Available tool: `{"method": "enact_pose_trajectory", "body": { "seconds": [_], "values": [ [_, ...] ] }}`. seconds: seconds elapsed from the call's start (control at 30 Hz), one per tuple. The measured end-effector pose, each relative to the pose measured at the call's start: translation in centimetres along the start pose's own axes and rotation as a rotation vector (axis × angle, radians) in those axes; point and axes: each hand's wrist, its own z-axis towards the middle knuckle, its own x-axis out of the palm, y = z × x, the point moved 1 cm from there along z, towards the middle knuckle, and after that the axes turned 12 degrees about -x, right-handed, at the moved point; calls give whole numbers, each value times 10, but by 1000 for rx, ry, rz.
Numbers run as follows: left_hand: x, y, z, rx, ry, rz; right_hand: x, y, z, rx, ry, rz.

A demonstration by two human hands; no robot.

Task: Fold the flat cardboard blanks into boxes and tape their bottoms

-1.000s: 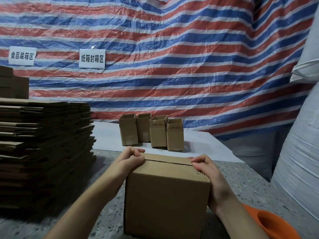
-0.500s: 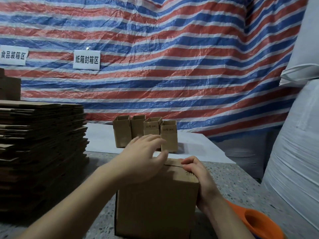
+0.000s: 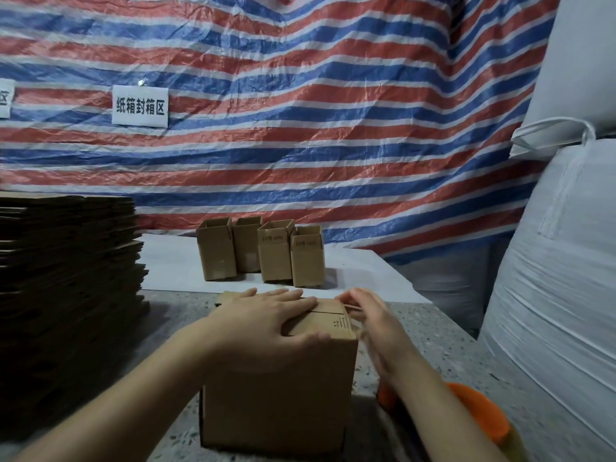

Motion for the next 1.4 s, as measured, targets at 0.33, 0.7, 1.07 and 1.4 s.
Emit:
{"method": "enact_pose_trajectory", "body": {
  "seconds": [0.33, 0.7, 1.07, 1.4],
  "values": [
    [-5, -4, -1, -24, 15, -38, -94, -10, -28, 293, 318, -1398],
    [-9, -9, -6, -34, 42, -39, -92, -46, -72, 286, 263, -1395],
    [-3, -3, 4, -18, 59, -83, -99, 2, -49, 96, -53, -877],
    [-8, 0, 3, -93, 97, -297, -48, 118, 0, -178, 86, 169]
  ]
}}
